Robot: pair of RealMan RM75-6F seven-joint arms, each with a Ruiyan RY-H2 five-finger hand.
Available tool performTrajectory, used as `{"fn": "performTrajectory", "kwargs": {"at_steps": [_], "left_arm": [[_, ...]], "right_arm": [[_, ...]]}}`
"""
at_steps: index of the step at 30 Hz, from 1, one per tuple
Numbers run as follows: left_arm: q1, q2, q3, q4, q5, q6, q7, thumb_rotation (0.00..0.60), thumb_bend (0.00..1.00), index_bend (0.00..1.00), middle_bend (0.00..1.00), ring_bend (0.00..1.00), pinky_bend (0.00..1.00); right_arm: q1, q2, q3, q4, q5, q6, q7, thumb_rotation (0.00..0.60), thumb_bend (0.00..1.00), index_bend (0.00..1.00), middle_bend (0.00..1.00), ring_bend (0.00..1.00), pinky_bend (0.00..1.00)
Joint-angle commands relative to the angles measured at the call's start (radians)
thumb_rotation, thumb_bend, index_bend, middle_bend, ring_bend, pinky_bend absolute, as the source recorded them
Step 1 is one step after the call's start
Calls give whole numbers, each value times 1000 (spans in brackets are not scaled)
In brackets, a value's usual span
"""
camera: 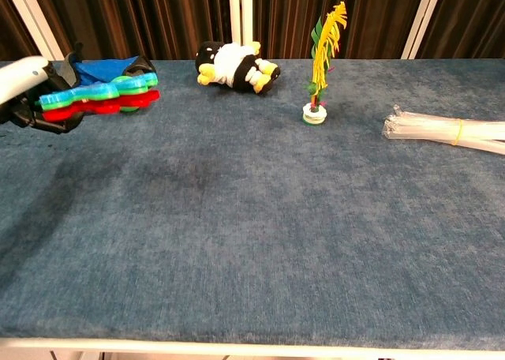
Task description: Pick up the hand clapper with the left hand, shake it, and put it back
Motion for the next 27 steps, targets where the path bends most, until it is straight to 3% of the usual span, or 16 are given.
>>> {"fn": "performTrajectory", "kwargs": {"at_steps": [1,8,12,17,22,27], "left_arm": [[3,6,-14,4,1,24,-11,600,535,1000,1000,1000,1000],[11,-11,-68,72,-7,147,127,600,574,1000,1000,1000,1000],[27,-2,-129,30,-70,190,165,600,577,1000,1000,1000,1000],[65,32,-250,-132,-183,209,-10,600,582,1000,1000,1000,1000],[83,11,-328,-164,-223,265,-142,600,582,1000,1000,1000,1000],[95,4,-455,-259,-397,219,-238,600,583,1000,1000,1000,1000]], "right_arm": [[1,2,1,-3,0,0,-4,600,219,0,0,0,0],[7,5,5,-29,-14,13,-17,600,219,0,0,0,0],[4,7,2,-41,-22,23,-21,600,219,0,0,0,0],[-1,12,0,-48,-28,31,-20,600,219,0,0,0,0],[1,16,1,-56,-28,31,-24,600,219,0,0,0,0],[6,13,-2,-61,-22,18,-30,600,220,0,0,0,0]]}}
